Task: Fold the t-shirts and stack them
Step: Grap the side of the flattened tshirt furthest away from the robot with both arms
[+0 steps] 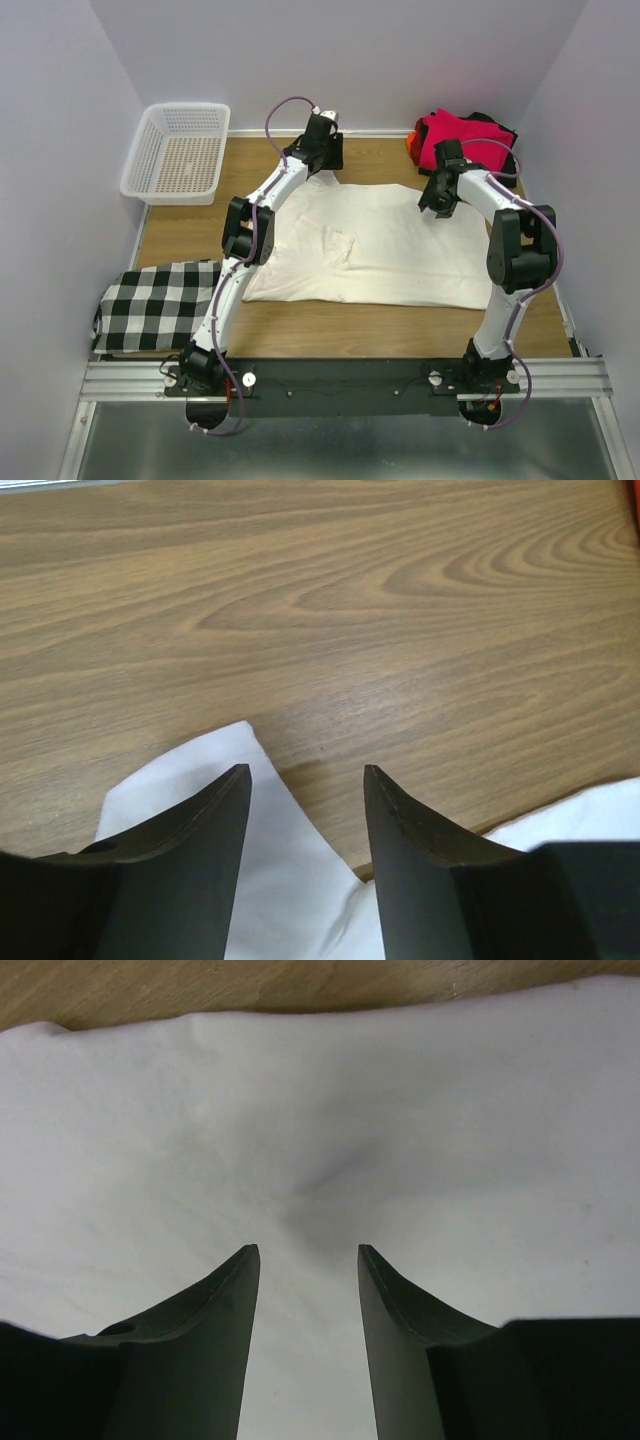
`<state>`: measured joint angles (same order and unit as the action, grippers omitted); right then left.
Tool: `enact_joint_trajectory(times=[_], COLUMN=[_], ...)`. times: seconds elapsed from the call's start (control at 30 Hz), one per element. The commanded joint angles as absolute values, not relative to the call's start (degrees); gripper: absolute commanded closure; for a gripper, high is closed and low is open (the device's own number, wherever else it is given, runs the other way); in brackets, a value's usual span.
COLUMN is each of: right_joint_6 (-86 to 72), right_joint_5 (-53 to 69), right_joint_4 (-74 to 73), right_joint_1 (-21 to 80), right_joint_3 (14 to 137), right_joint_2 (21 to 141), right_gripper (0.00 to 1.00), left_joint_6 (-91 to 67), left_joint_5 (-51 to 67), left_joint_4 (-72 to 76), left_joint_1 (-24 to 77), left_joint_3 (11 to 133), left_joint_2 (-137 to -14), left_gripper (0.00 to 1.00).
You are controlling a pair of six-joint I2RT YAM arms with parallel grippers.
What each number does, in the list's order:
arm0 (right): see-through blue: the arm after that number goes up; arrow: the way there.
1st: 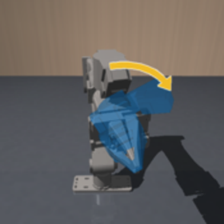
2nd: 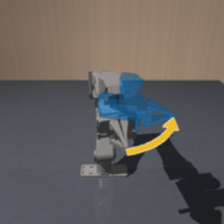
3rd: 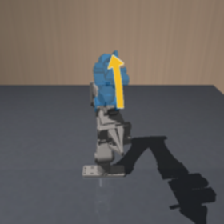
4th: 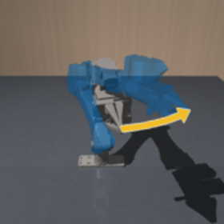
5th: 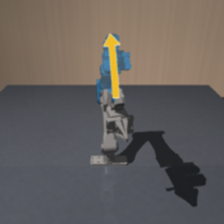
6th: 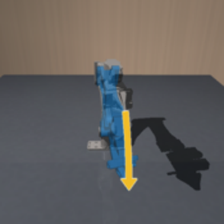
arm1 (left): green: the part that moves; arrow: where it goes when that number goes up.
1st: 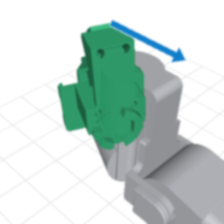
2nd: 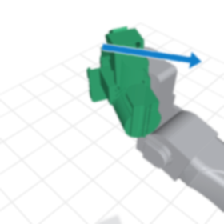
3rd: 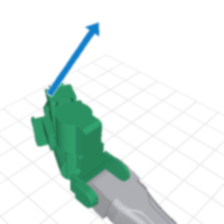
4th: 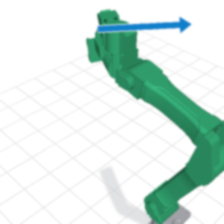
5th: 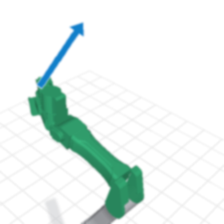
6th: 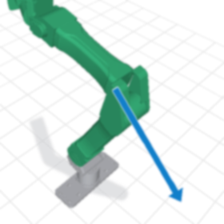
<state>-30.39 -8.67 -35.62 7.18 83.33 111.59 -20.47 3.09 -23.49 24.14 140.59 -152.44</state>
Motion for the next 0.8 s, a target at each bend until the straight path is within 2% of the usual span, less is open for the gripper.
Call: enact_joint_trajectory(times=[0.0,0.43,0.57,0.6,0.67,0.7,0.77], right_joint_6=[-30.59,-31.46,-31.73,-31.82,-31.99,-31.99,-32.08], right_joint_5=[-6.95,-6.5,-7.12,-7.12,-7.21,-7.12,-7.29], right_joint_4=[-34.8,-34.89,-34.89,-34.89,-34.89,-34.89,-34.89], right_joint_1=[7.38,7.38,7.29,7.38,7.3,7.38,7.38], right_joint_3=[82.44,79.72,78.93,78.93,78.58,78.57,78.4], right_joint_2=[109.16,107.05,106.26,105.91,105.65,105.38,105.29], right_gripper=[0.48,0.53,0.54,0.55,0.55,0.56,0.57], left_joint_6=[-21.71,-23.9,-24.34,-24.35,-24.35,-24.35,-24.35], left_joint_5=[-4.47,-7.29,-7.38,-7.3,-7.29,-7.03,-6.51], left_joint_4=[-27.59,-31.11,-32.95,-33.31,-33.75,-33.92,-33.84], left_joint_1=[25.05,25.66,25.14,25.05,24.61,24.44,24.08], left_joint_3=[142.74,145.02,146.51,146.6,146.51,146.43,146.25], left_joint_2=[-153.63,-157.94,-158.73,-158.73,-158.73,-158.82,-158.64], left_gripper=[0.44,0.47,0.54,0.62,0.7,0.82,0.95])
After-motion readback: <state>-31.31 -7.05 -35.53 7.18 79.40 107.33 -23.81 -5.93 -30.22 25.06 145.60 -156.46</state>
